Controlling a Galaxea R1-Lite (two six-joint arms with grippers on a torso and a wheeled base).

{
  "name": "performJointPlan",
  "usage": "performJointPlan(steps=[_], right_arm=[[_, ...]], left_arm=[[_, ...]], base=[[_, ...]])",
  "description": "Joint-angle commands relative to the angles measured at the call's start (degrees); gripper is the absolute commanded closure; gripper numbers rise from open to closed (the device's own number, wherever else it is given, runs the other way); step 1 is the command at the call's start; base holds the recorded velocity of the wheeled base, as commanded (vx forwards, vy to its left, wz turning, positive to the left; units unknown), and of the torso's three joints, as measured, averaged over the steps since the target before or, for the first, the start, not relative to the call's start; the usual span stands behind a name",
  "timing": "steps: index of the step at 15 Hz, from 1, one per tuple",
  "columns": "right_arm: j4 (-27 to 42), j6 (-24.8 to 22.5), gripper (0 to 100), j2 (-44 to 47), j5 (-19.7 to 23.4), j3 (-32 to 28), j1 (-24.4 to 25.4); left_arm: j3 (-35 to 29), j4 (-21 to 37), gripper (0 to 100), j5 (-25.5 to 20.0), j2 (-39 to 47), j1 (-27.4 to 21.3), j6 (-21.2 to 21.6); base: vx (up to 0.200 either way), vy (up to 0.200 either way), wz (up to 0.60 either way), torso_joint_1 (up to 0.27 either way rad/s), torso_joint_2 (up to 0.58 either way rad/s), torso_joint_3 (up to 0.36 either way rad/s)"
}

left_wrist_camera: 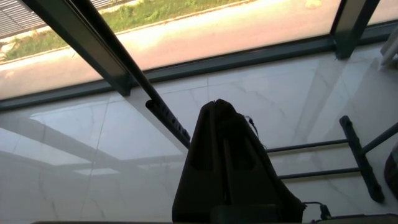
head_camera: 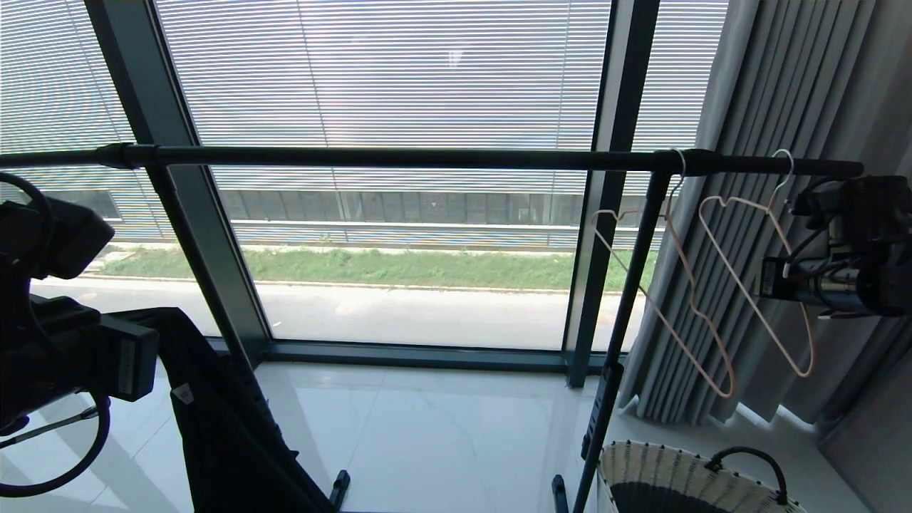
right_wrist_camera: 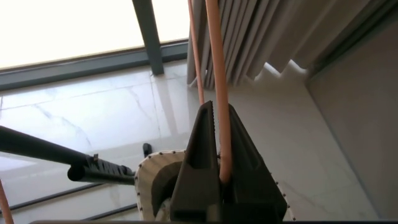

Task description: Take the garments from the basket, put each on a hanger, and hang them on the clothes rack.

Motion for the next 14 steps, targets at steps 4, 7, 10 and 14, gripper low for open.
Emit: performJointPlan(steps=[4, 7, 10, 14], right_arm=[[-1.3, -0.03, 100, -5.94, 0.58, 2.56, 0.39], [-7.81, -0.12, 100, -9.54, 3.57, 8.27, 0.57], [-10.45, -0.47, 100, -15.43, 6.56, 14.51, 1.44], [-10.27, -1.7, 100, -20.88, 6.64, 17.5, 2.24]], left_arm=[[-0.1, -0.1, 100, 0.02, -0.26, -0.11, 0.08], [-0.27, -0.19, 100, 0.02, -0.61, -0.02, 0.17], [-0.1, -0.28, 100, 0.11, -2.02, -0.02, 0.34], [-0.19, -0.45, 100, 0.11, -2.9, -0.02, 0.43]], base=[[0.0, 0.0, 0.0, 0.0, 0.0, 0.0], [0.0, 0.0, 0.0, 0.0, 0.0, 0.0], [0.0, 0.0, 0.0, 0.0, 0.0, 0.0], [-0.2, 0.0, 0.0, 0.011, 0.0, 0.001]])
